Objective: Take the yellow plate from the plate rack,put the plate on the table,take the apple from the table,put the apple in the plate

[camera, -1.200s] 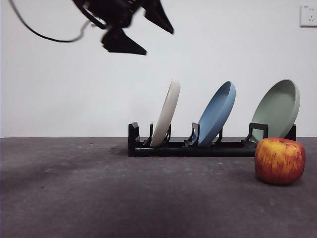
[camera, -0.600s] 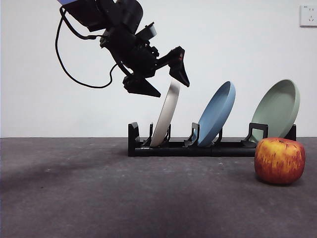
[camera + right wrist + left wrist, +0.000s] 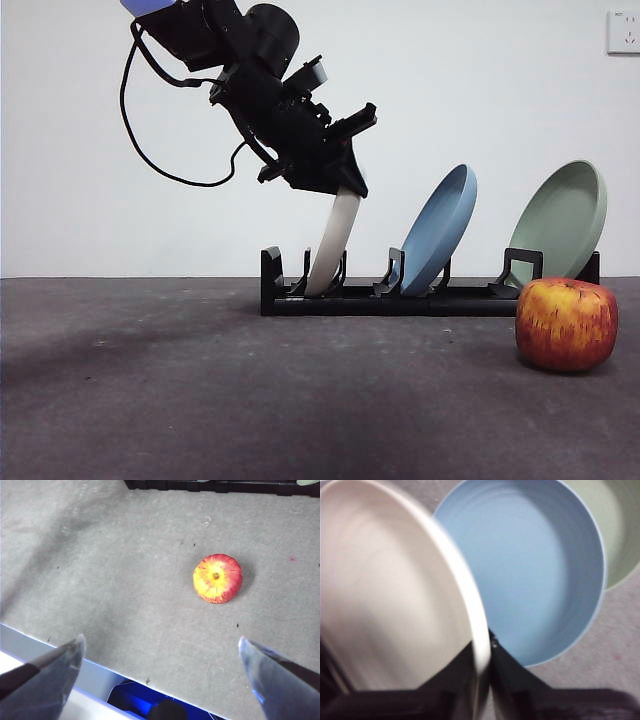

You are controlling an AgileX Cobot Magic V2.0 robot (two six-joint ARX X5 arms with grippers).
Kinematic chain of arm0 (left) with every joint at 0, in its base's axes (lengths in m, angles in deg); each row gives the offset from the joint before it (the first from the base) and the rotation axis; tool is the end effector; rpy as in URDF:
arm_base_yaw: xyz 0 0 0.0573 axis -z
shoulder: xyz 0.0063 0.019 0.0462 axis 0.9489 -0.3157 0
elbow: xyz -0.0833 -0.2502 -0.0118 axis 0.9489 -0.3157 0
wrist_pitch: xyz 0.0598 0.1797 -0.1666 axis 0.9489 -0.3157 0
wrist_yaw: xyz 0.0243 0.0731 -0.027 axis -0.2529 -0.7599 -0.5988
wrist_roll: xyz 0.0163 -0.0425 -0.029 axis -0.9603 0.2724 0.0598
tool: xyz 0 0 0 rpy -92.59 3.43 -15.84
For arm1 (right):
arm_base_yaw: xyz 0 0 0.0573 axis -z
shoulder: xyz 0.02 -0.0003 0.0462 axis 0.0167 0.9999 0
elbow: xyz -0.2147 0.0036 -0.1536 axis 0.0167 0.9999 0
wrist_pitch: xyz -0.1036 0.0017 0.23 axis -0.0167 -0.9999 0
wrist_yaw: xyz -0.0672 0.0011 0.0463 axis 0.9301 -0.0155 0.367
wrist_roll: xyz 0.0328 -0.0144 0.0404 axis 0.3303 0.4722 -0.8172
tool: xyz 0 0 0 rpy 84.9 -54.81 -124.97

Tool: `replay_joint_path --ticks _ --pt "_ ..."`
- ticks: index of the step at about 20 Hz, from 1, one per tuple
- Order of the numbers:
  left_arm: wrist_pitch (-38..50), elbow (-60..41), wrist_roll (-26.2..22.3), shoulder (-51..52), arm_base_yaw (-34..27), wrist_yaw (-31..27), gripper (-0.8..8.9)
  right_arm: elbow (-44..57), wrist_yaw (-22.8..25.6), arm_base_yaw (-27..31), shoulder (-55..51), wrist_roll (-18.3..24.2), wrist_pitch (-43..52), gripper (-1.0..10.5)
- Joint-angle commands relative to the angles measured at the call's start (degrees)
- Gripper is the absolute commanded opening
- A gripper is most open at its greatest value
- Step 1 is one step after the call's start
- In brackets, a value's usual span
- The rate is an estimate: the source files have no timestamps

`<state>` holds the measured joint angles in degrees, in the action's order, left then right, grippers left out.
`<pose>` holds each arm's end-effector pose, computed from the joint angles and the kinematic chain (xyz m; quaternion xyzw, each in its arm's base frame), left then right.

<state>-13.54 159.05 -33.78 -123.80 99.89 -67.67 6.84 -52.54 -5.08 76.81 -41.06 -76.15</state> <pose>0.4263 -0.2396 0.2526 -0.0195 0.2888 -0.3648 0.8849 0.1002 0.0190 0.3356 0.0428 0.3956 0.2343 0.8870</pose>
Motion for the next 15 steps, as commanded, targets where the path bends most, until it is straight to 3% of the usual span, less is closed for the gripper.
replay_joint_path --ticks 1,10,15 --pt "-0.04 -0.04 0.61 -0.70 -0.15 3.43 -0.08 -0.17 -0.07 -0.09 0.00 -0.57 -0.07 6.3" --pt "-5.07 -0.02 0.09 8.90 -0.26 3.10 -0.08 -0.17 -0.07 -0.09 0.00 -0.57 -0.11 6.3" --pt "-14.75 -0.02 -4.11 17.92 0.42 2.97 -0.08 -0.17 -0.04 -0.09 0.00 -0.57 -0.11 6.3"
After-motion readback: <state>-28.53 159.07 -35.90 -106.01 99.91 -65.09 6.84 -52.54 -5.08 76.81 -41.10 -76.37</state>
